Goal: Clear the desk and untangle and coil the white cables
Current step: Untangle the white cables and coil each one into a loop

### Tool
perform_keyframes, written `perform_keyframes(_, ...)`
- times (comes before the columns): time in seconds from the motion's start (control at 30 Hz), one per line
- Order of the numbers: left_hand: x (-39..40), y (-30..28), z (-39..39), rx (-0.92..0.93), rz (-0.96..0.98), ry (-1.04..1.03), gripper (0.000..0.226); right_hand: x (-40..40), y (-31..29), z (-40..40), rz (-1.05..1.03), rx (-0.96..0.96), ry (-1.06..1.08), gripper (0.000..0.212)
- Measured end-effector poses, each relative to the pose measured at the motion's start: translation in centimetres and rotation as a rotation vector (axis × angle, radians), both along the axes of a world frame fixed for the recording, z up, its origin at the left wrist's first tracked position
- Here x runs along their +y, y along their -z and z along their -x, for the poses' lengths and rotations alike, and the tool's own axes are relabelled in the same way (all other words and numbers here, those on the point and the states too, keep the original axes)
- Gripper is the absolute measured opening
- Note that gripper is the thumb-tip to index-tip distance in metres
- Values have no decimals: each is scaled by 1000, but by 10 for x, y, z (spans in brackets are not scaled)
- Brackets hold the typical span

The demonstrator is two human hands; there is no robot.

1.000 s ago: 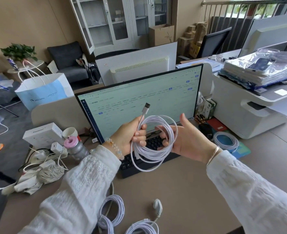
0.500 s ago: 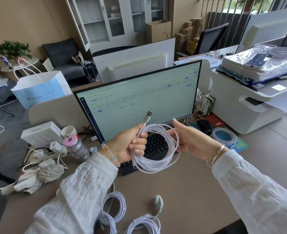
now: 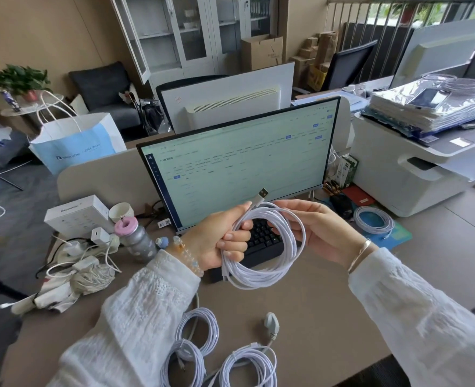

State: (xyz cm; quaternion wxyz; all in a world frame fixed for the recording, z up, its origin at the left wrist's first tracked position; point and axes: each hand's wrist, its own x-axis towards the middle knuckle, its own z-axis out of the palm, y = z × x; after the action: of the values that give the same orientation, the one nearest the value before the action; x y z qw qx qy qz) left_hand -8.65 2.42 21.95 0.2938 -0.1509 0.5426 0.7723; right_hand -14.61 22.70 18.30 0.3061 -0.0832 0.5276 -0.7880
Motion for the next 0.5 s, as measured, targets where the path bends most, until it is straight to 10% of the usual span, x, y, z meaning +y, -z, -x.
perform_keyframes(0.2,-4,4,-6,-15,34,51,55,-14,-15,-18,-39,-22,-76,18)
perform_keyframes(0.37,3,6,-8,-5,50,95,43,-17,-25,-24,-207,94,-157,54)
perform_keyframes(0.5,7,7,-6,8,-61,65,39,-16,-29,-23,-328,330,-73,29)
